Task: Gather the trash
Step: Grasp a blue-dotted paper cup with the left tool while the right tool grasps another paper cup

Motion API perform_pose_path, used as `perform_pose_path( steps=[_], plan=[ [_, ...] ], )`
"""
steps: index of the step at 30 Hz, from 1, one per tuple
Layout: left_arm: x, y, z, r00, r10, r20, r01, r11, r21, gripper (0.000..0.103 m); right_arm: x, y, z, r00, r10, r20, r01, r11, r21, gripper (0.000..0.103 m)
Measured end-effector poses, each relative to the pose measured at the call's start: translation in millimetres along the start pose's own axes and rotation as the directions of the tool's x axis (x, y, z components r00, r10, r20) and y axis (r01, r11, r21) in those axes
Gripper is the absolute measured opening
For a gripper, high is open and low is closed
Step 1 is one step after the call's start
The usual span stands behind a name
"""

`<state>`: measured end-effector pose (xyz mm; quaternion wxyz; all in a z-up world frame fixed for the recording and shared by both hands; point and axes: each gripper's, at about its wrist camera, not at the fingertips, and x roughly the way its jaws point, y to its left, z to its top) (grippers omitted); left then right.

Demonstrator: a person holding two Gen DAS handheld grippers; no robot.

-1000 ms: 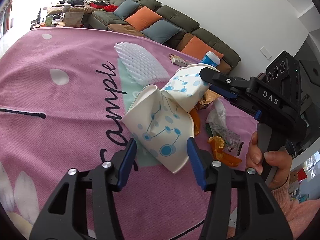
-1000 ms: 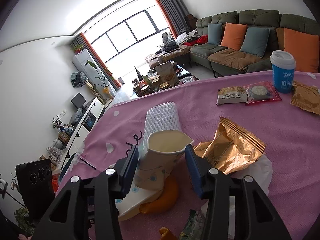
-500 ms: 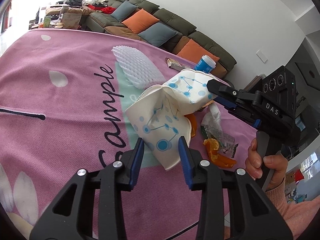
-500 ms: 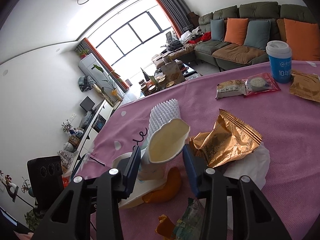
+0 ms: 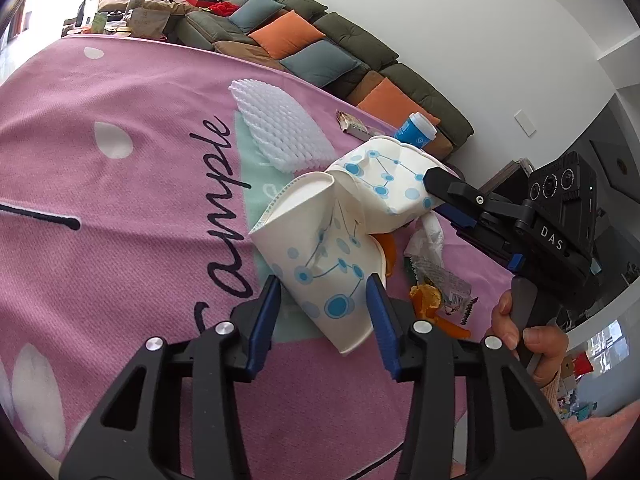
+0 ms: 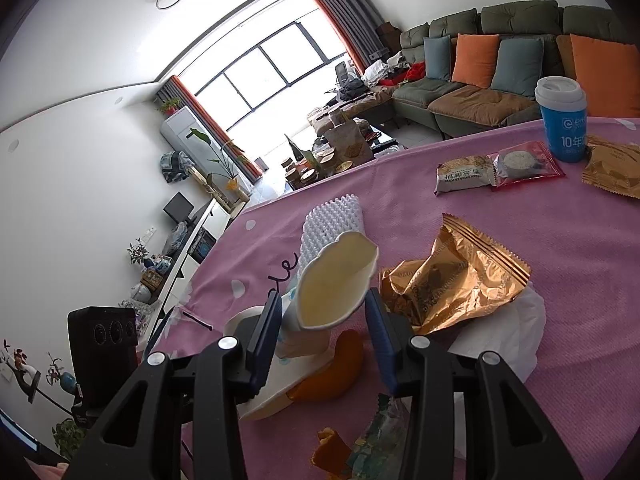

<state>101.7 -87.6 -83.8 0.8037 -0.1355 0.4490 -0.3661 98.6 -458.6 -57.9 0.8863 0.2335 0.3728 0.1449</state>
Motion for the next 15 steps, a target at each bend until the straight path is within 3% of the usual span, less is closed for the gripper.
perform_pose_path(
  steps=[15],
  plan=[
    [-34.6,1.1,-15.0,0.996,0.057,0.071,-0.059,0.998,0.025,0.035,0.2,15.9,1.3,0.997,0.082,0.015,-0.081,0.996,-0.031,0.037]
  ],
)
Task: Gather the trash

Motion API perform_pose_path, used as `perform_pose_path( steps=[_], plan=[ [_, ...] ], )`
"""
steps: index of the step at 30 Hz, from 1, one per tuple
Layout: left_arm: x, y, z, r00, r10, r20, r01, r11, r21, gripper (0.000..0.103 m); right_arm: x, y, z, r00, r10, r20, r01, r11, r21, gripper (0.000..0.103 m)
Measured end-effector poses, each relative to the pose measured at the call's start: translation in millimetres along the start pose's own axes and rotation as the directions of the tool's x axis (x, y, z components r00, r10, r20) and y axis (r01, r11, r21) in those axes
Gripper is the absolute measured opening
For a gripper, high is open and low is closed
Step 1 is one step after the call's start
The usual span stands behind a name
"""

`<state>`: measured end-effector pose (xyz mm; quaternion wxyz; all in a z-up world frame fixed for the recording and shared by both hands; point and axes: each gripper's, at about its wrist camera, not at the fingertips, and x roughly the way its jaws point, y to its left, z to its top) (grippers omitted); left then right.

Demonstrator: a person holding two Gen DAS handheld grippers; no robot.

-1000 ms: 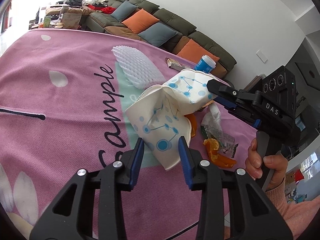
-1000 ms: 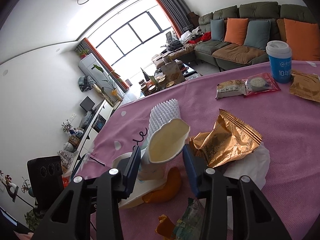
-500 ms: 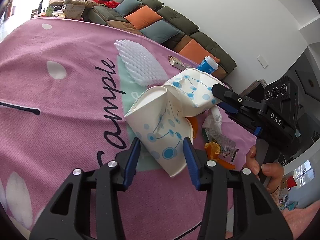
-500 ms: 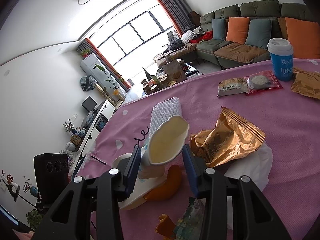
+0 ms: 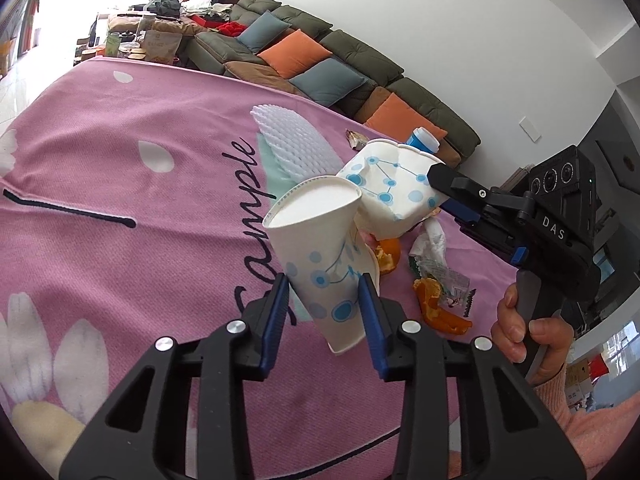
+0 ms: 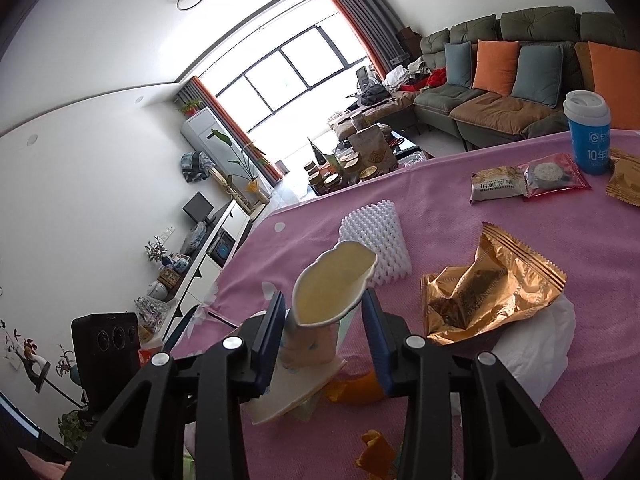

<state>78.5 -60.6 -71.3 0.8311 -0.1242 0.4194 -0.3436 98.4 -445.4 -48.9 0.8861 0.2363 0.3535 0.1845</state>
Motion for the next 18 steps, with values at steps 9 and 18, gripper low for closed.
perform_pose_path(
  steps=[9,18],
  plan=[
    [-33.6,12.7,-6.9,0.998,0.049,0.041,-0.048,0.999,-0.016,0.035,11.8,17.0,1.6,0.997,0.070,-0.021,-0.070,0.997,-0.019,0.020],
    [-60.0,29.0,-16.3,0.993,0.098,0.061,-0.095,0.994,-0.047,0.034,30.8,34.2,-3.1,0.992,0.109,-0.061,-0.110,0.994,-0.023,0.020]
  ],
)
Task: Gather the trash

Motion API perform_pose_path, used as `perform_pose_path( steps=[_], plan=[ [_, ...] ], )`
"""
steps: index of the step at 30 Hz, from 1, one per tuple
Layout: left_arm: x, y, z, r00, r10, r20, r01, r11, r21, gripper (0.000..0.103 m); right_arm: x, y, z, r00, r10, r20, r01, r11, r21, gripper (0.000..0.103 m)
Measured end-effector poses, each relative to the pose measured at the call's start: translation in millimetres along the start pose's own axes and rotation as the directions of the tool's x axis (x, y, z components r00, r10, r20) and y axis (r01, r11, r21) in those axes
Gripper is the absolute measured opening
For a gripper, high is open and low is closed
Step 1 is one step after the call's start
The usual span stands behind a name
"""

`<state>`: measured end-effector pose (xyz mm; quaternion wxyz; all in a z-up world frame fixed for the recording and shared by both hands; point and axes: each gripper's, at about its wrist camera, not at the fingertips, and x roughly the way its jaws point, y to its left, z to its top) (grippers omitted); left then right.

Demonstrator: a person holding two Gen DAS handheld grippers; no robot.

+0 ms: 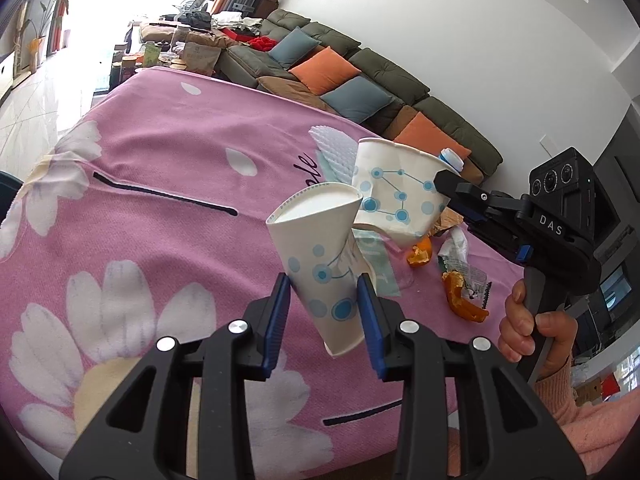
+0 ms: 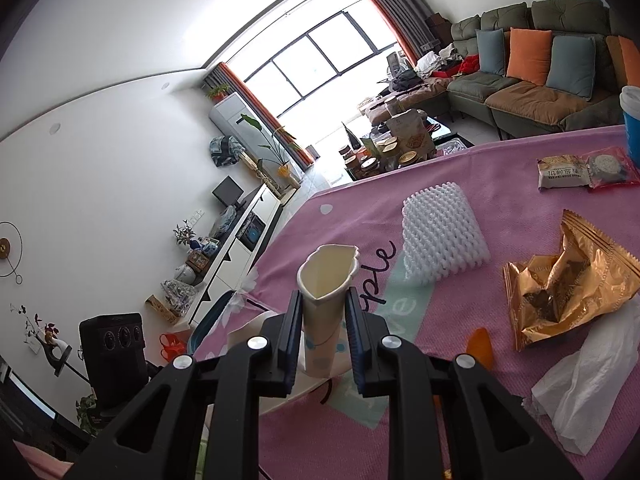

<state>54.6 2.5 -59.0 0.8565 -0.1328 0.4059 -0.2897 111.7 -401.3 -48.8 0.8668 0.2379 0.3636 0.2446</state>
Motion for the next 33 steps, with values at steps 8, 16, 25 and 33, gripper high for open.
perform_pose_path(
  steps=[8,16,25,33],
  plan=[
    [-21.2,18.3,-3.0,0.999,0.033,0.024,-0.032,0.999,-0.026,0.030,14.0,17.8,-2.7,0.999,0.029,-0.025,-0.030,0.999,-0.023,0.020],
    [-38.1,25.3,-5.0,0.997,0.055,0.048,-0.053,0.998,-0.035,0.030,23.8,29.6,-5.8,0.998,0.048,-0.051,-0.051,0.998,-0.040,0.020],
    [-53.1,31.4,-6.7,0.993,0.094,0.067,-0.092,0.995,-0.041,0.030,35.7,42.2,-4.7,0.995,0.063,-0.074,-0.067,0.996,-0.056,0.020],
    [-70.4,39.9,-6.8,0.987,0.127,0.095,-0.122,0.991,-0.058,0.030,46.0,56.1,-1.4,0.992,0.088,-0.087,-0.095,0.992,-0.077,0.020]
  ],
)
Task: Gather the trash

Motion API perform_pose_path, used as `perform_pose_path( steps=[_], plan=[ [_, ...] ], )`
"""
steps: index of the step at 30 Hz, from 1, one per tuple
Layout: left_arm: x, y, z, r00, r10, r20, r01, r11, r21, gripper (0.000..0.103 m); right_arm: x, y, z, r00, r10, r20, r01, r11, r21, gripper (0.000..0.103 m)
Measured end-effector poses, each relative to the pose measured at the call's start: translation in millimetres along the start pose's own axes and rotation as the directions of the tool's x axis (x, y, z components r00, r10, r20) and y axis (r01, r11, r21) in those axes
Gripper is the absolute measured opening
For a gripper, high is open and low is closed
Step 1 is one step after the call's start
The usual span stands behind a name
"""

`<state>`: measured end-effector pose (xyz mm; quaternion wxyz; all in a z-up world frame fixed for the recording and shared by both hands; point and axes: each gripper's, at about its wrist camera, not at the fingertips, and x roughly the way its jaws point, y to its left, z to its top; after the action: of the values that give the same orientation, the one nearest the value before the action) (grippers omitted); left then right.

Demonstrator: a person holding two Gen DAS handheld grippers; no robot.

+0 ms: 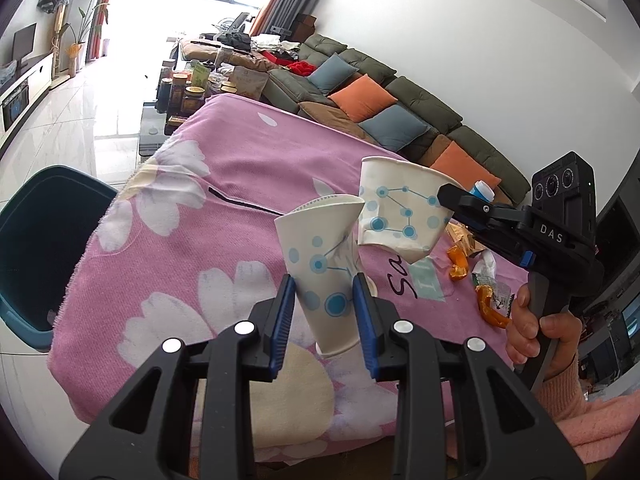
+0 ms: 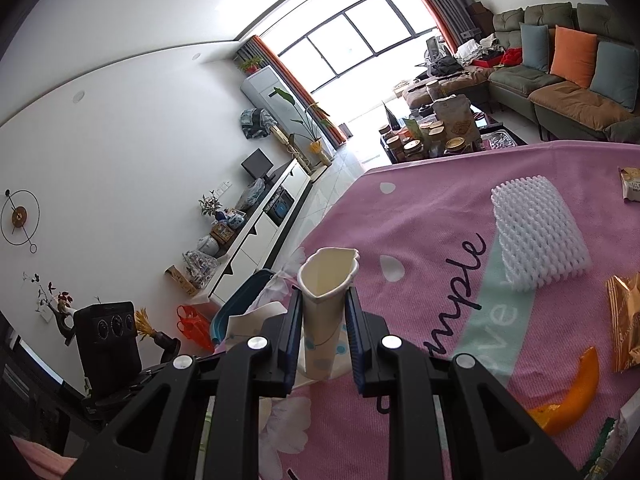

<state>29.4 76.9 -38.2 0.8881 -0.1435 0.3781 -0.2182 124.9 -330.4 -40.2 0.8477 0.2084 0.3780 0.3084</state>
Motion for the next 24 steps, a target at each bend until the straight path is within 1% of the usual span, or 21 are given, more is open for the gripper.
perform_pose_path(
  steps=[12,24],
  plan=[
    [-28.0,27.5,5.1,0.997,0.062,0.043,-0.060,0.997,-0.042,0.029,25.9,19.6,7.1,0.998,0.063,-0.032,-0.063,0.998,-0.029,0.020],
    [-48.6,46.6,9.0,0.993,0.096,0.075,-0.090,0.992,-0.086,0.029,53.2,36.0,12.3,0.991,0.105,-0.086,-0.109,0.993,-0.042,0.020]
  ],
)
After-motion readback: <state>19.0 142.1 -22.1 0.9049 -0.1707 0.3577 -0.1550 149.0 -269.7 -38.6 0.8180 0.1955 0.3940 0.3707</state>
